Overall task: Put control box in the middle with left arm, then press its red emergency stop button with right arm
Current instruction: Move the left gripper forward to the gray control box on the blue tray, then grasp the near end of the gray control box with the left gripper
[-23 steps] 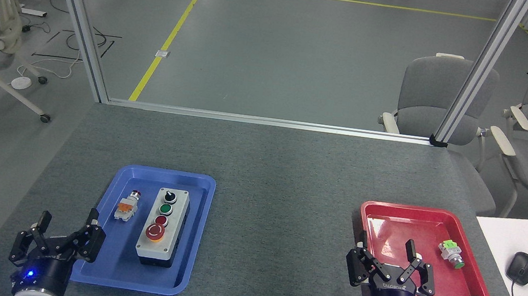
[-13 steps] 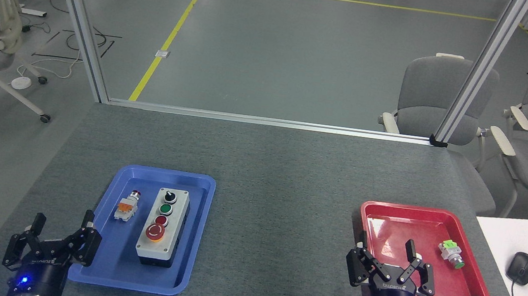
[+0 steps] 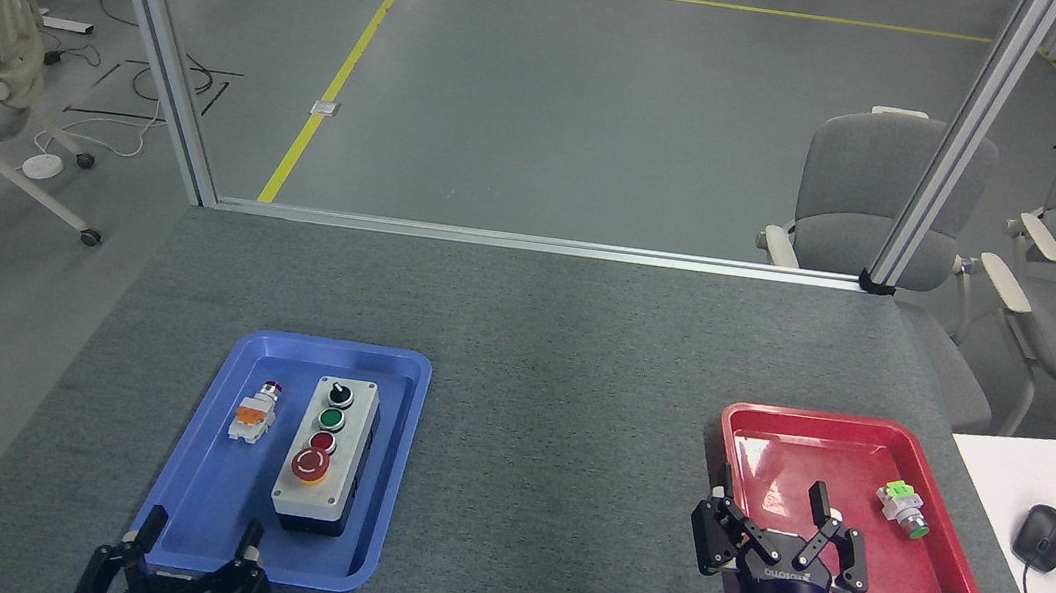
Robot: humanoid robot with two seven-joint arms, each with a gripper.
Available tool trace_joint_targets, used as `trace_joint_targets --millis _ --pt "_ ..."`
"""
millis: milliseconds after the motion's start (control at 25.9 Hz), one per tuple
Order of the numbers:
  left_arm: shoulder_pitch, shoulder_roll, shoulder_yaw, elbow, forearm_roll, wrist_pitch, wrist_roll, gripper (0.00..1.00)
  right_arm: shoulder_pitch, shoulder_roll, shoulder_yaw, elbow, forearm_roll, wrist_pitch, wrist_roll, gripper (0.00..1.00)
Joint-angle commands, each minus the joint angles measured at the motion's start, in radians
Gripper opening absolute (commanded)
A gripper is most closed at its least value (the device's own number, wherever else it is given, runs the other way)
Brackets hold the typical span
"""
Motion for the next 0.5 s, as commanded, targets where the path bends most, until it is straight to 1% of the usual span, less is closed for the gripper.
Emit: trace_joint_targets --millis 0,232,348,464 --pt "-0.047 -0.063 -0.081 0.063 -0.111 0.055 -0.004 0.99 0.0 0.0 0.0 0.0 0.0 0.0 -0.001 0.98" --pt "-0.171 -0.134 -0.096 0.269 -0.15 0.078 -0.041 0.99 0.0 0.001 0.0 0.0 0.0 0.0 -0.001 0.98" --pt "-0.228 -0.137 -0.096 0.341 -0.154 0.11 -0.041 0.99 0.0 0.001 0.0 0.0 0.0 0.0 -0.001 0.98" --pt "-0.249 -0.134 -0.095 0.374 -0.153 0.114 -0.042 0.99 0.0 0.001 0.0 0.0 0.0 0.0 -0.001 0.98"
